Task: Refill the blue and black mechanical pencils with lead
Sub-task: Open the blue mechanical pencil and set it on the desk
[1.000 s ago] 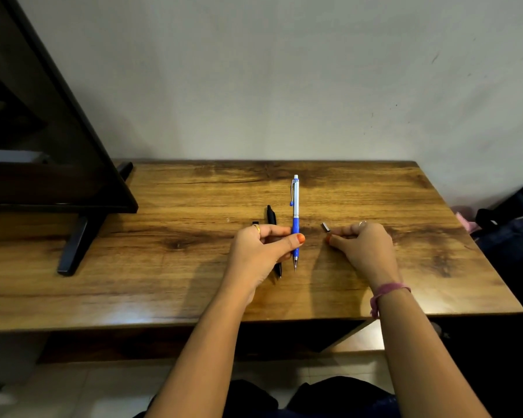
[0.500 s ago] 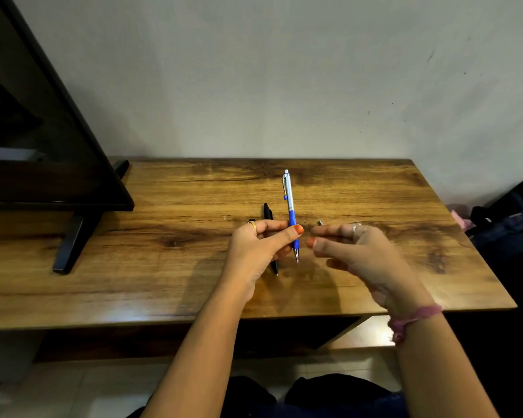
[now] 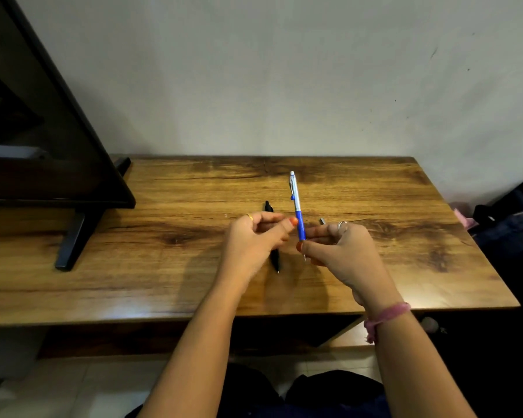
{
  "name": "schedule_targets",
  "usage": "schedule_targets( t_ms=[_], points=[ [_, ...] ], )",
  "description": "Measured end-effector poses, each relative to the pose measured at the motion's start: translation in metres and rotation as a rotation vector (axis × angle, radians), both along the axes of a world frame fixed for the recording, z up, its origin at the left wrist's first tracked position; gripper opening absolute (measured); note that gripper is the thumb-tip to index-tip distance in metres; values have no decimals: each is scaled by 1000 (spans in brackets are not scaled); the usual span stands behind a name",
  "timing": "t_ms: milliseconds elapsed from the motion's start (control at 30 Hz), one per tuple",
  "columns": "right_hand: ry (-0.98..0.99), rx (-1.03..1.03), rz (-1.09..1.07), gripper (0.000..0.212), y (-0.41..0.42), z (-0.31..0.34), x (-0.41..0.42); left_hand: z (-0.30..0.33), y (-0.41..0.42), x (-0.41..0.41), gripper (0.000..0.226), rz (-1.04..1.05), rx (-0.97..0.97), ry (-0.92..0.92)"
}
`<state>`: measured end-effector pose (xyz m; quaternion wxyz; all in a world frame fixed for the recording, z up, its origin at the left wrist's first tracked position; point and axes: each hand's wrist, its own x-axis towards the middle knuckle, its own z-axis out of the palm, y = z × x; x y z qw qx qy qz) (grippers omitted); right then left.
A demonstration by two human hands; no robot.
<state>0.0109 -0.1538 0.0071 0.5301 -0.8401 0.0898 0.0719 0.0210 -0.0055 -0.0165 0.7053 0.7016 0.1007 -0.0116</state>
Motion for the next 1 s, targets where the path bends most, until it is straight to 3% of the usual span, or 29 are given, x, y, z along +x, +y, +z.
schedule_targets(
  t_ms=[67, 167, 400, 533, 733, 1000],
  points=[
    [-18, -145, -15, 14, -2, -4, 3, 2, 14, 2, 6, 95, 168, -51],
    [-8, -332, 9, 15, -2, -7, 7, 1, 34, 4, 4, 237, 244, -67],
    [30, -443, 57, 4, 10, -11, 8, 1, 41, 2, 17, 240, 442, -75],
    [35, -457, 59, 6, 10, -11, 9, -3, 40, 4, 7, 196, 551, -24],
    [54, -433, 89, 7, 6, -13, 10, -13, 35, 3, 14, 128, 695, -16],
    [-111, -334, -33, 5, 1, -11, 17, -16, 21, 4, 22, 73, 837, 46]
  ],
)
